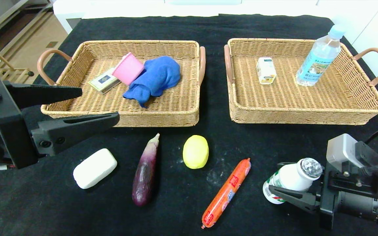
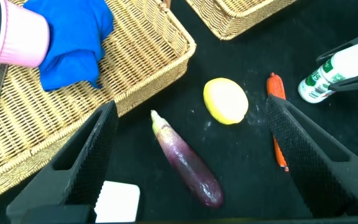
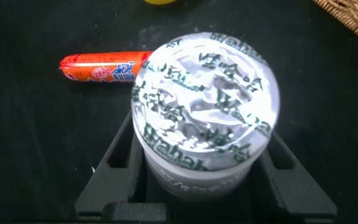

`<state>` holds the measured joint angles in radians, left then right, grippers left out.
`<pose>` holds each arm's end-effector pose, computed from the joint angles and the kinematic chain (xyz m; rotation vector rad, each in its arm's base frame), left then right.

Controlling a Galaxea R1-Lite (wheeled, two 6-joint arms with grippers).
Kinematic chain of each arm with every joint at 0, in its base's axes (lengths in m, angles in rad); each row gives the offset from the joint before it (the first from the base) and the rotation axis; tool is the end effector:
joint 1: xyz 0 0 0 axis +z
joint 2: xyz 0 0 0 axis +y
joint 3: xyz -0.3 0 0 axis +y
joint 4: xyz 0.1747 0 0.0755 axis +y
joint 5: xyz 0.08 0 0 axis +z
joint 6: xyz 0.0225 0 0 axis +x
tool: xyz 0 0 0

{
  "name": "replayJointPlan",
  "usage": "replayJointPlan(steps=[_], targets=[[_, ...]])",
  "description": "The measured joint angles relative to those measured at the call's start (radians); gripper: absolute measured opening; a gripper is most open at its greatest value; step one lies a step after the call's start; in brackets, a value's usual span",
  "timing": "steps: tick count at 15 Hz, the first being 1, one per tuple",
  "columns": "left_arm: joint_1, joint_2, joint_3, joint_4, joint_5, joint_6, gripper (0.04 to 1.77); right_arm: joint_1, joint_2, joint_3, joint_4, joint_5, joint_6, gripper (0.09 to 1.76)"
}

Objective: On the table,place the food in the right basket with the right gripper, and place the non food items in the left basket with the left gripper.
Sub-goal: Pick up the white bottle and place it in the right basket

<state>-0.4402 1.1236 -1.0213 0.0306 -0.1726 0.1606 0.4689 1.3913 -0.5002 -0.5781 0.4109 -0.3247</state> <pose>0.1368 -0.0687 0.3142 0.1733 0.0844 -0.6214 0.1839 0.1032 0.1758 -0.3102 0.1786 0.9172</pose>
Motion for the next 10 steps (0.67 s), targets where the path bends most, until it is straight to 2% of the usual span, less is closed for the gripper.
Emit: replayJointPlan(steps=[6,10], targets=[[0.000,0.000,0.000,0.000,0.000,0.000,1.72,0.000,-0.016,-0.007,0.007,0.002,0.003,0.92],[0.000,0.000,0.000,0.000,0.000,0.000,1.72,0.000,-0.045,-0.056,0.042,-0.004,0.035,0.91]])
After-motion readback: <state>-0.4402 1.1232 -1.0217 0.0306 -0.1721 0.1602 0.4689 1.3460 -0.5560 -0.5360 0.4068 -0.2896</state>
